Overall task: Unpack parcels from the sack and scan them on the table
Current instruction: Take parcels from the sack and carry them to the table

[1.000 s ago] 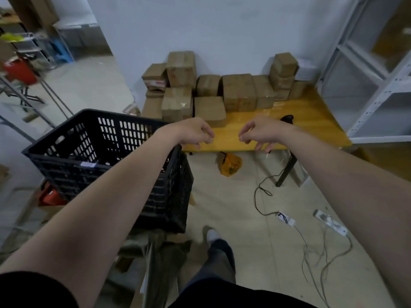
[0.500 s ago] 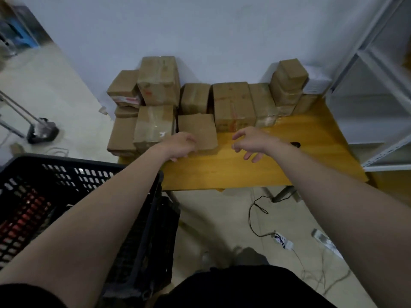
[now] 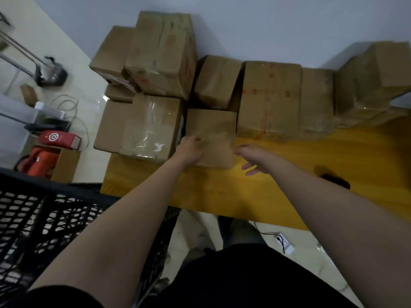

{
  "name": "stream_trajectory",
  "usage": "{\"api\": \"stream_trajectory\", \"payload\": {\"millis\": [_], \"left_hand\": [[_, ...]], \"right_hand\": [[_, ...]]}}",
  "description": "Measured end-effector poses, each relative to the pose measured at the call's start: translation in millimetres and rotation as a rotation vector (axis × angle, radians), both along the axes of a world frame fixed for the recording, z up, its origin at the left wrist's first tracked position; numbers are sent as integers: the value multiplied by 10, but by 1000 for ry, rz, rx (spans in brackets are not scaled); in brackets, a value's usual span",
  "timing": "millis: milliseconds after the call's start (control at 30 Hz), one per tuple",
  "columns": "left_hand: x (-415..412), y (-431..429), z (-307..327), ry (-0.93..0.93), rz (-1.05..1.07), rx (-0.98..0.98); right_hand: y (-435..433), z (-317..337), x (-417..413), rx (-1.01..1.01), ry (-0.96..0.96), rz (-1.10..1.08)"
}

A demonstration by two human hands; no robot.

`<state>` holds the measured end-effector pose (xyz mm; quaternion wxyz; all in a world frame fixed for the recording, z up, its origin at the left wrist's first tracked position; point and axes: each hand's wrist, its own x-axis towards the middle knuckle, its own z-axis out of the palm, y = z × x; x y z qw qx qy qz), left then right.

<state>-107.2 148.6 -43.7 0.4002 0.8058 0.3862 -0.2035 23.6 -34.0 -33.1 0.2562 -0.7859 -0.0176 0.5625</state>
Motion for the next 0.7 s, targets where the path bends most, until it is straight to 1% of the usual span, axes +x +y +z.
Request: {"api": "stream_trajectory", "payload": {"millis": [100,167,233,367,467,533,600,700], "left_hand": [[170,89,-209,18,148,7],[234,79,-299,56,219,-28],[268,58,-358,71,305,-89],[307,105,-394,59,499,-178],[290,120,-381,105,613,-259],[250,106,-385,141,649,-301],[201,77,-390,208,634,-336],[119,31,-397,244,641,-353]], "right_hand": [[221,-221,259,-35,-53,98],[353,-331,366,-35,-54,155],[450,-406,438,-42,-27,131],[513,-548,512,-92,-53,112],[463,-599,429,-126,21,134],[431,-593,348,-143,49,187],[389,-584,275,-150,80,209],[306,-584,180,-112,111,91]]}}
